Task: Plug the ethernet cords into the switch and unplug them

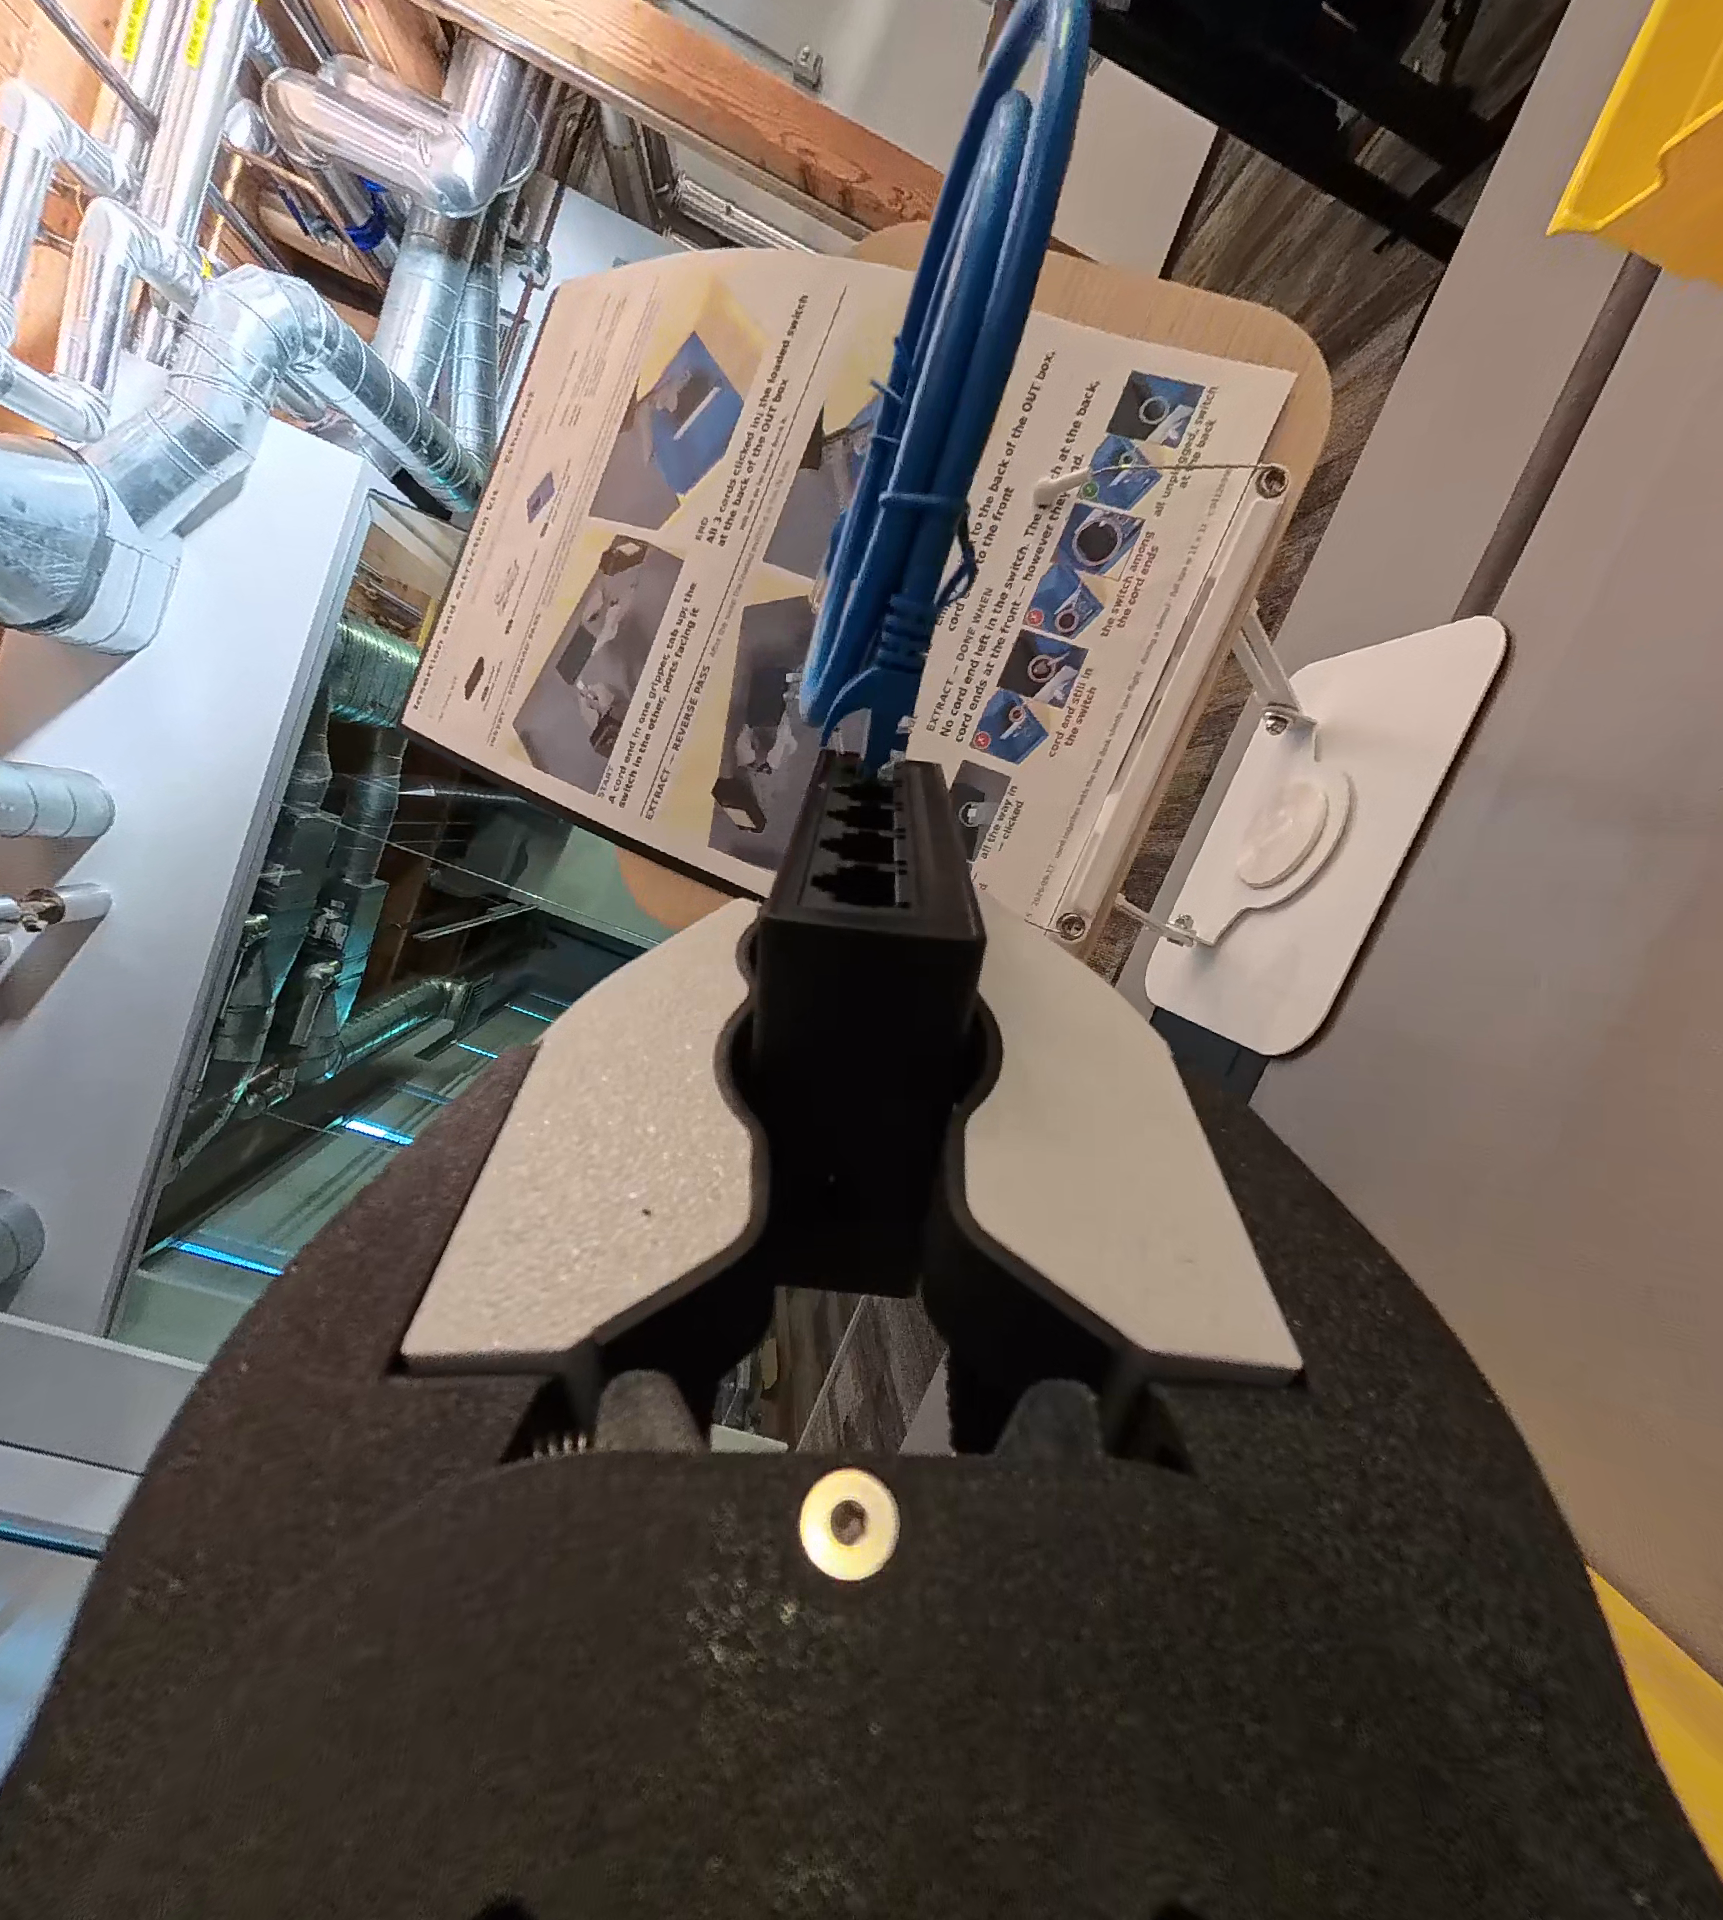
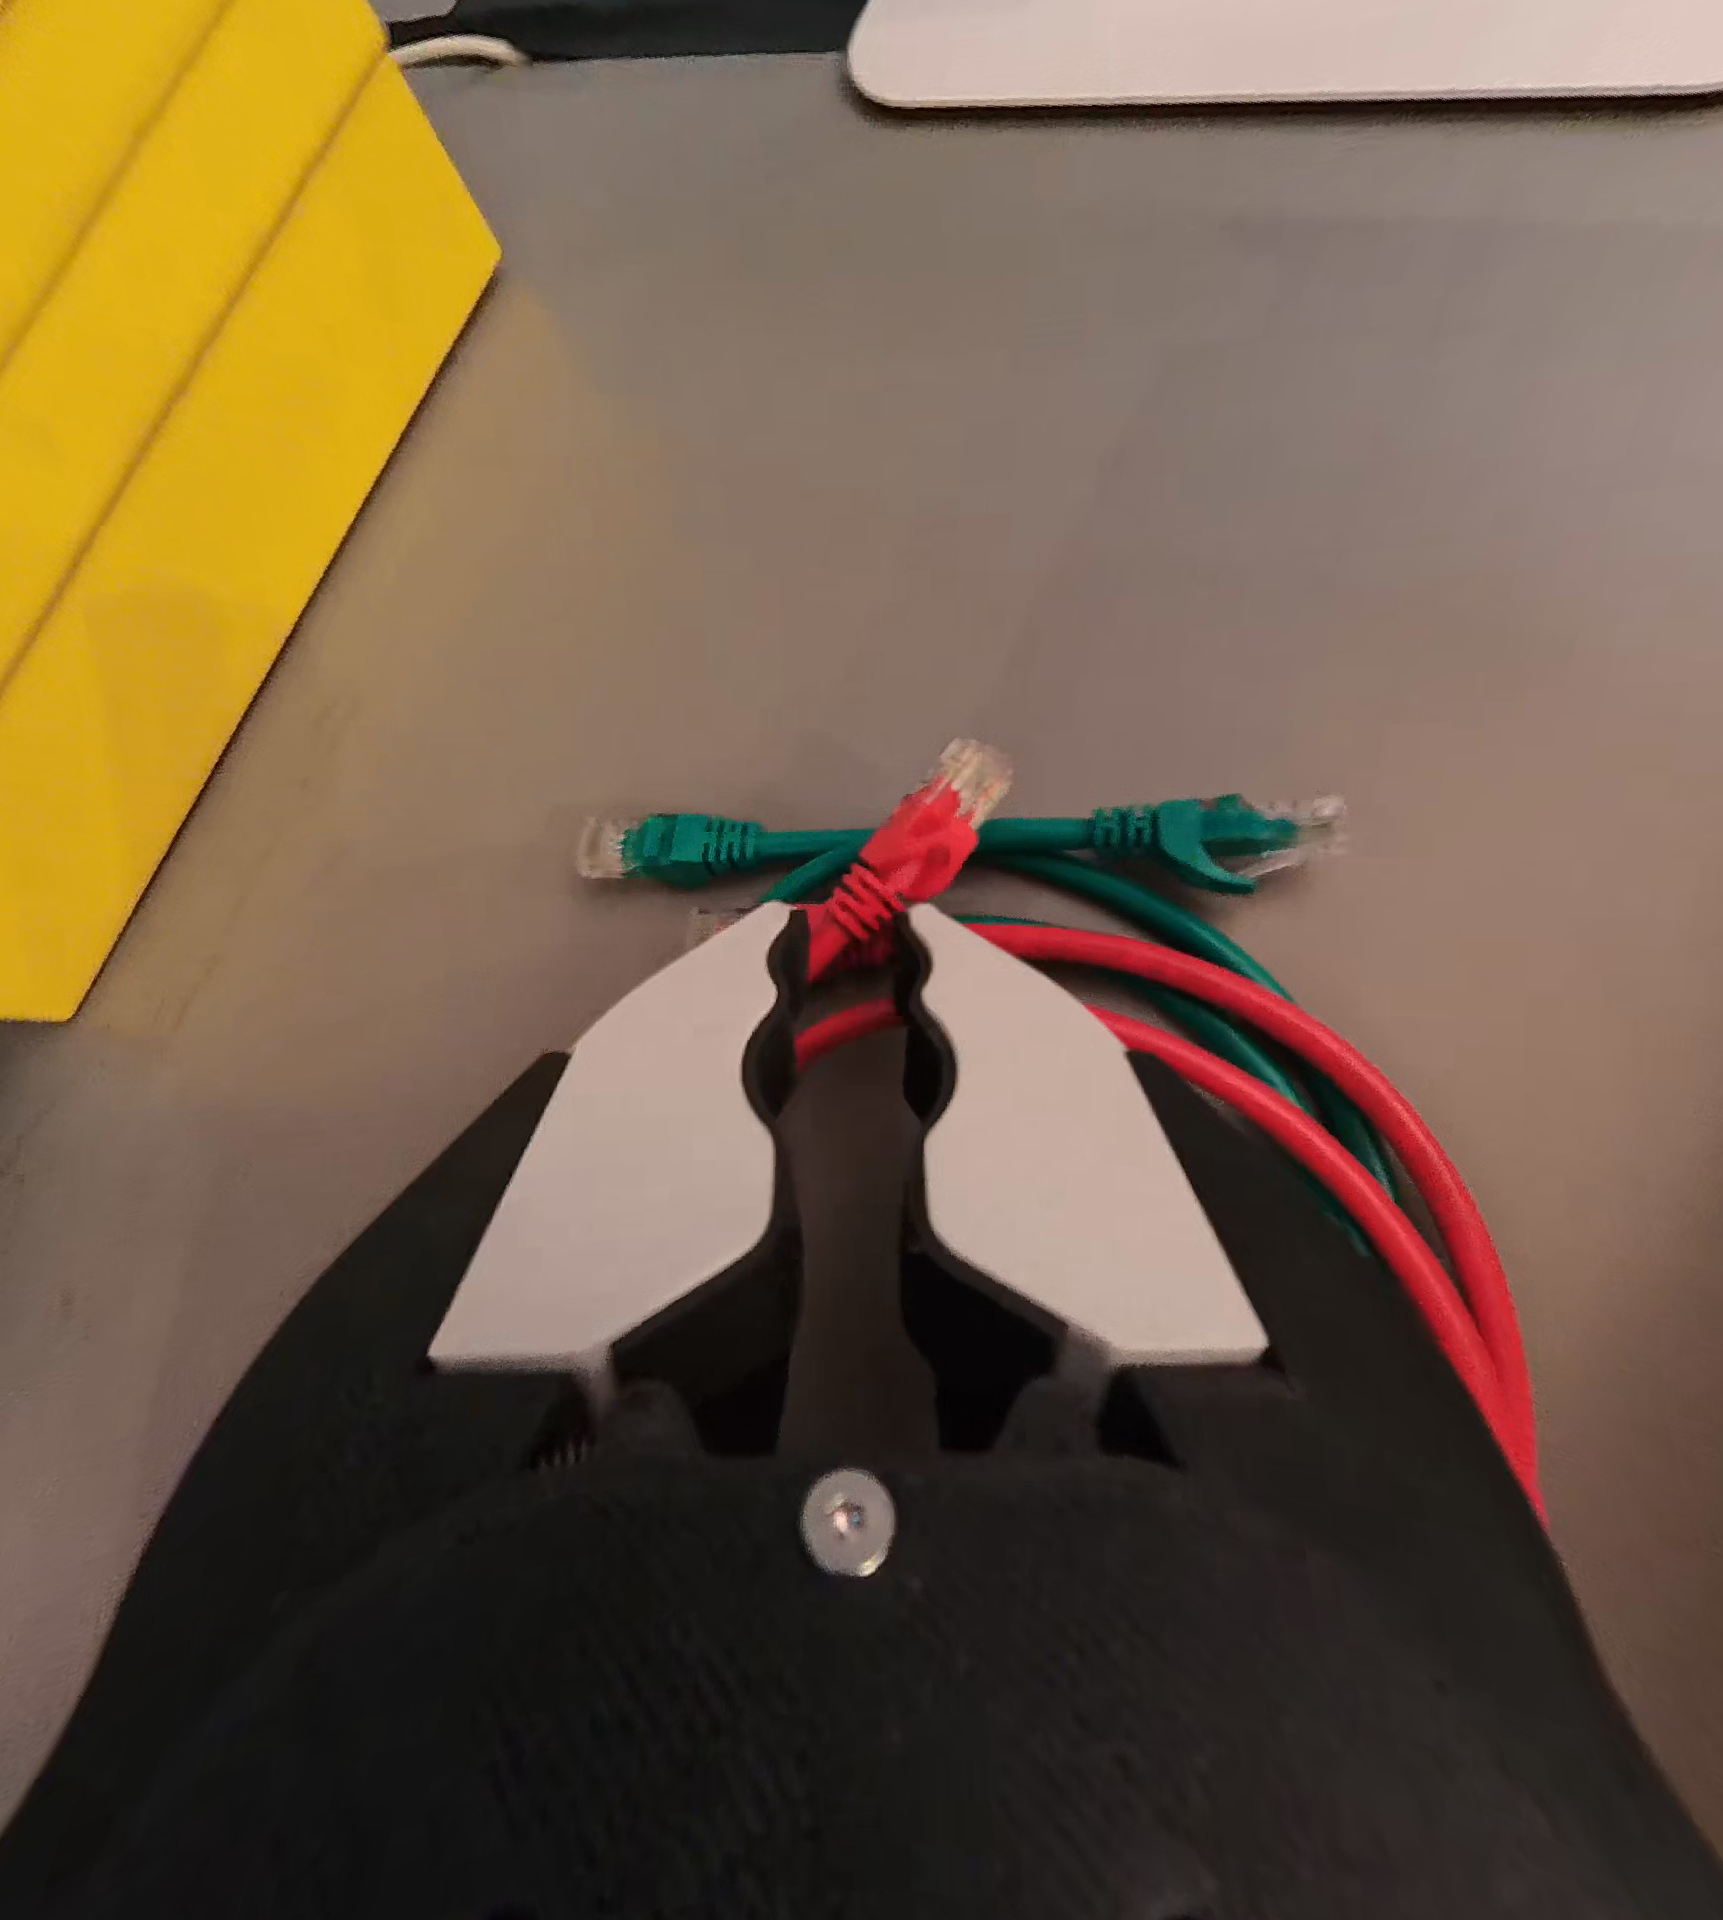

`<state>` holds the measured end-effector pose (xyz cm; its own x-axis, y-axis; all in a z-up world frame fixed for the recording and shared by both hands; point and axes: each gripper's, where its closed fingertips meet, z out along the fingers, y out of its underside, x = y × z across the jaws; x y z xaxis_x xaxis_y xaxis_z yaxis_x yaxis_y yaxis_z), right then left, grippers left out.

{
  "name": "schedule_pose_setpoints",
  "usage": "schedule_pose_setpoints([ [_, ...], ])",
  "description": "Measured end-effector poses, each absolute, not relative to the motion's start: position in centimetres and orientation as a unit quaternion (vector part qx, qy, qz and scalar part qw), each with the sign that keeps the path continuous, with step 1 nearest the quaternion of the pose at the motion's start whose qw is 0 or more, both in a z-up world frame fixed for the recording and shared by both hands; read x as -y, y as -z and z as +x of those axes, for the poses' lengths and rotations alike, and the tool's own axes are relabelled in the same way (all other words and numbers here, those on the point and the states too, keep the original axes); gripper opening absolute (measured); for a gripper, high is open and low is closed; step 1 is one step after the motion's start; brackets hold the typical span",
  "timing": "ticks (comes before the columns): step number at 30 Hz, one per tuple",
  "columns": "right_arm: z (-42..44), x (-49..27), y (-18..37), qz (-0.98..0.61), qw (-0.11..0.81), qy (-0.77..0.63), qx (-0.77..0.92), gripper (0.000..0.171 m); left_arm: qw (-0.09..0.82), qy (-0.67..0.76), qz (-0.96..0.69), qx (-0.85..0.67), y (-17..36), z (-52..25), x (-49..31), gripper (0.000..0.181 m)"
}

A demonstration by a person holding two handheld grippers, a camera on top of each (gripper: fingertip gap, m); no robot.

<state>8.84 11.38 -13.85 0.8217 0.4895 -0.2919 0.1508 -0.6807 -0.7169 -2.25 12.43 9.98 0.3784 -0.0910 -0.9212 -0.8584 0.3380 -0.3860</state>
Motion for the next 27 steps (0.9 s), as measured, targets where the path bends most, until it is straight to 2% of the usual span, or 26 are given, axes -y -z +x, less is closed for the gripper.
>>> schedule_pose_setpoints([
  [3, 6.7, -10.0, 12.9, -0.854, 0.357, -0.269, 0.266, 0.013, 0.663, -0.291, -0.498, -0.477, -10.0, -2.4, -12.4, 0.03],
  [7, 5.9, -7.2, 13.0, -0.821, 0.337, -0.211, 0.41, 0.012, 0.667, -0.289, -0.501, -0.47, -10.3, -2.9, -12.4, 0.03],
  [11, 5.7, -6.8, 13.6, -0.826, 0.326, -0.234, 0.396, 0.014, 0.666, -0.291, -0.503, -0.467, -10.3, -3.2, -12.5, 0.03],
  [14, 5.6, -7.3, 14.3, -0.836, 0.322, -0.266, 0.355, 0.026, 0.665, -0.293, -0.502, -0.469, -10.3, -3.1, -12.5, 0.03],
  [20, 5.3, -7.5, 14.5, -0.843, 0.316, -0.268, 0.343, 0.015, 0.662, -0.291, -0.502, -0.474, -10.0, -2.8, -12.6, 0.03],
  [23, 5.4, -7.5, 11.5, -0.816, 0.362, -0.309, 0.329, 0.014, 0.656, -0.295, -0.504, -0.478, -9.7, -3.0, -12.7, 0.03],
  [27, 7.9, -7.4, 3.9, -0.766, 0.444, -0.311, 0.346, 0.013, 0.651, -0.289, -0.507, -0.485, -9.4, -3.1, -12.8, 0.03],
])
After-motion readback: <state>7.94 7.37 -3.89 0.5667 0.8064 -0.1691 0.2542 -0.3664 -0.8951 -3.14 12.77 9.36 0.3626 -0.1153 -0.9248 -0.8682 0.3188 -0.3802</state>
